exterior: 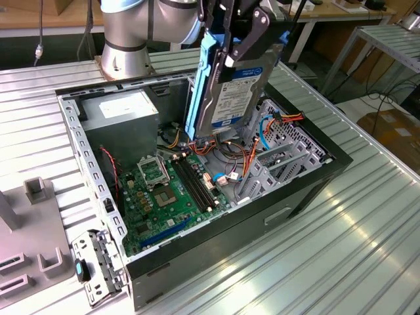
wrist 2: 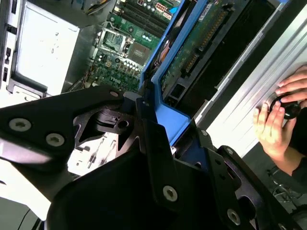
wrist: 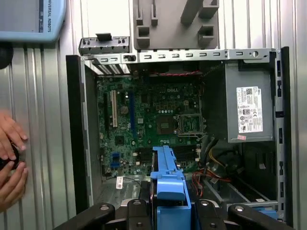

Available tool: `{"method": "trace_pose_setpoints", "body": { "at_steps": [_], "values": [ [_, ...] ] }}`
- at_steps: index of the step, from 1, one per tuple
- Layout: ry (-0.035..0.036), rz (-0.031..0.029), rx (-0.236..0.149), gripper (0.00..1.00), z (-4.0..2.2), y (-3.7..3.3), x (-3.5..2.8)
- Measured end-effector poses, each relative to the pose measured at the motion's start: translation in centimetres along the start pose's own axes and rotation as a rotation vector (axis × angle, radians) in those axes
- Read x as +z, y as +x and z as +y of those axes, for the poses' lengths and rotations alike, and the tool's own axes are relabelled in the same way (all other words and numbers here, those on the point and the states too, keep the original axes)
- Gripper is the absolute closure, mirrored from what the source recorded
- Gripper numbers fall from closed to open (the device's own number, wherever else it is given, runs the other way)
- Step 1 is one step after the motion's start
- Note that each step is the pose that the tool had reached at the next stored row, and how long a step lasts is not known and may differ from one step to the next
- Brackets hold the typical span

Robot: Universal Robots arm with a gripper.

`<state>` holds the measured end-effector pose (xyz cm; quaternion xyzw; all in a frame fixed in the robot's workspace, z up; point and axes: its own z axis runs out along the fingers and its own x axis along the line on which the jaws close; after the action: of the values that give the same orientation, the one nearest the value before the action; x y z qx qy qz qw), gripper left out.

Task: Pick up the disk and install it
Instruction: 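Insert the disk into the insertion slot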

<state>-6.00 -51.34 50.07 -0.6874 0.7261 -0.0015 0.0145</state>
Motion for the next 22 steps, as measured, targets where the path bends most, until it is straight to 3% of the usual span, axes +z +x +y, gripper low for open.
{"method": "trace_pose_setpoints", "body": {
  "at_steps": [1, 4, 10, 17, 22],
  "values": [
    [0.0001, 0.0038, 0.0, 0.63, -0.88, -0.03, 0.07],
    [-0.0017, 0.0063, 0.0, 0.63, -1.6, -0.05, 0.18],
    [-0.0033, 0.0067, 0.004, 0.63, -2.29, 0.12, 0.35],
    [-0.0022, 0.0066, 0.006, 0.63, -2.4, 1.83, 0.65],
    [0.0181, 0.006, 0.009, 0.63, -2.54, 2.01, 0.84]
  ]
}}
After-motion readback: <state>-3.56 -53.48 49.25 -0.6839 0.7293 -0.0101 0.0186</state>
